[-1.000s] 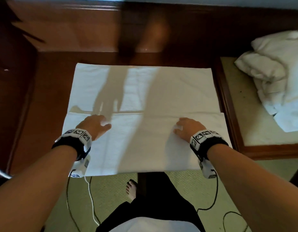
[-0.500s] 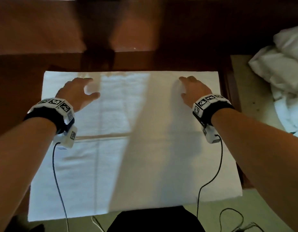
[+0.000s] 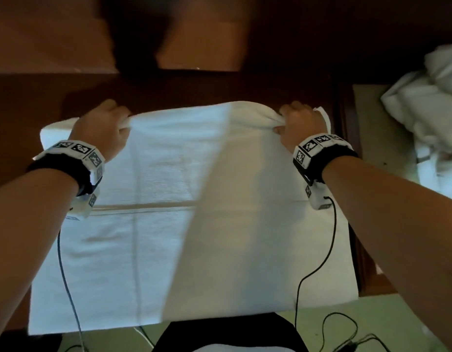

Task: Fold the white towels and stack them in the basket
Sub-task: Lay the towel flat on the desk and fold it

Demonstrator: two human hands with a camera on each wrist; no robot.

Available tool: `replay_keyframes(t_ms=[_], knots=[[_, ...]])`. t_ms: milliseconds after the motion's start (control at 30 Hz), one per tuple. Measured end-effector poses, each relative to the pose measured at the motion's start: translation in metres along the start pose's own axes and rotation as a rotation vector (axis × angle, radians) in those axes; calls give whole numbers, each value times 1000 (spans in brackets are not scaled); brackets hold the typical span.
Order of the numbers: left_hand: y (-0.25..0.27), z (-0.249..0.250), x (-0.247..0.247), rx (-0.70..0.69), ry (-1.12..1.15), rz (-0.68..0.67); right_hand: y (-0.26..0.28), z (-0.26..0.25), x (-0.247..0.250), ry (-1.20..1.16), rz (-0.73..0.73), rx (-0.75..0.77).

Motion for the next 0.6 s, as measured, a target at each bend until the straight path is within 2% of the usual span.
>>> replay_keyframes(t_ms=[100,233,300,400,500,600], knots=[[5,-7,27,-19,-14,12,13,-1,24,-43,68,44],[30,-11,56,-86,-49,-45,46,-6,51,-15,52,52],[53,-7,69,-110,-46,-23,69,-10,63,2,66,61],[100,2,85,-190,-37,69,115,-20,77,49,98,101],[158,13,96,-266,-37,175,171,-23,83,70,170,76],[225,22,95,-294,-41,197,235,-22,77,128,264,98]])
Point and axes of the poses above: each hand's wrist, its own y-axis away from the middle knuckle, its own x-axis out of the back of the hand, z = x × y, the point moved 4 cm from there along -y, towards the middle knuckle, and after that the axes turned 12 degrees about z, right-handed, at the moved point
